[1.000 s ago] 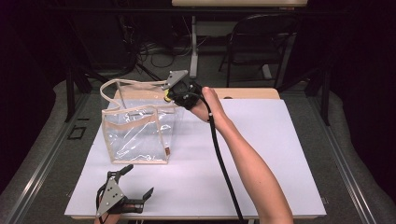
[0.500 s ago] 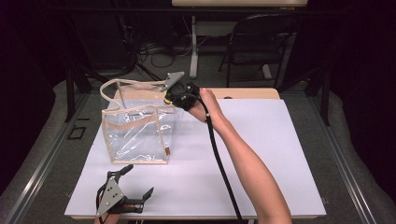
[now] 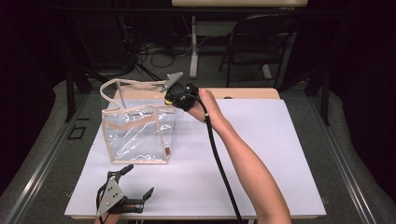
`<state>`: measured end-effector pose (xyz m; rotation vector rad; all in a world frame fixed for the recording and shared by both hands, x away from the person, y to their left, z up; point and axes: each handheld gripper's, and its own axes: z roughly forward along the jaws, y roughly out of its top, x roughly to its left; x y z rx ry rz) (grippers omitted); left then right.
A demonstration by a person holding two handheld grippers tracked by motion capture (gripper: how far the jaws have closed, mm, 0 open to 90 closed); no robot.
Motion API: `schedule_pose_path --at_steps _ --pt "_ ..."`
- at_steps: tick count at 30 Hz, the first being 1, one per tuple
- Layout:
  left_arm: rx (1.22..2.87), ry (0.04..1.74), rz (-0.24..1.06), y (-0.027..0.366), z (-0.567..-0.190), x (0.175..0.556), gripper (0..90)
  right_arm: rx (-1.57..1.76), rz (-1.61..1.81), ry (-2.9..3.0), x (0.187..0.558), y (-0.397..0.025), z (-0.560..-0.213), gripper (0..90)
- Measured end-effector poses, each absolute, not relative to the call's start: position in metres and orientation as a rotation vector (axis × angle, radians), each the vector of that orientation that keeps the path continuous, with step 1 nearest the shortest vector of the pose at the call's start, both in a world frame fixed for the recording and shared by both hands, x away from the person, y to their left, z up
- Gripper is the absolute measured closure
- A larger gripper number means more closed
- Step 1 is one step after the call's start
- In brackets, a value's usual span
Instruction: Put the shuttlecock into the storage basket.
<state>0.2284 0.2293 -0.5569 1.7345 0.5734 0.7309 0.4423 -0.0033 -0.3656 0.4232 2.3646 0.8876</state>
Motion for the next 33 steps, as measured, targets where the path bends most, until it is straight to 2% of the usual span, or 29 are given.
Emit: schedule_pose_path --at_steps 24,28,33 --pt "1.739 0.576 0.733 0.2297 -0.5569 0.2284 0.6 0.486 0.903 2.400 0.4480 -0.0014 -0.3719 89.3" --pt "1.741 0.575 0.736 0.2304 -0.5567 0.2283 0.6 0.504 0.910 2.399 0.4485 -0.0010 -0.3730 86.6" --pt "1.739 0.576 0.736 0.2307 -0.5565 0.2280 0.6 0.533 0.954 2.381 0.4460 -0.0047 -0.3697 74.9"
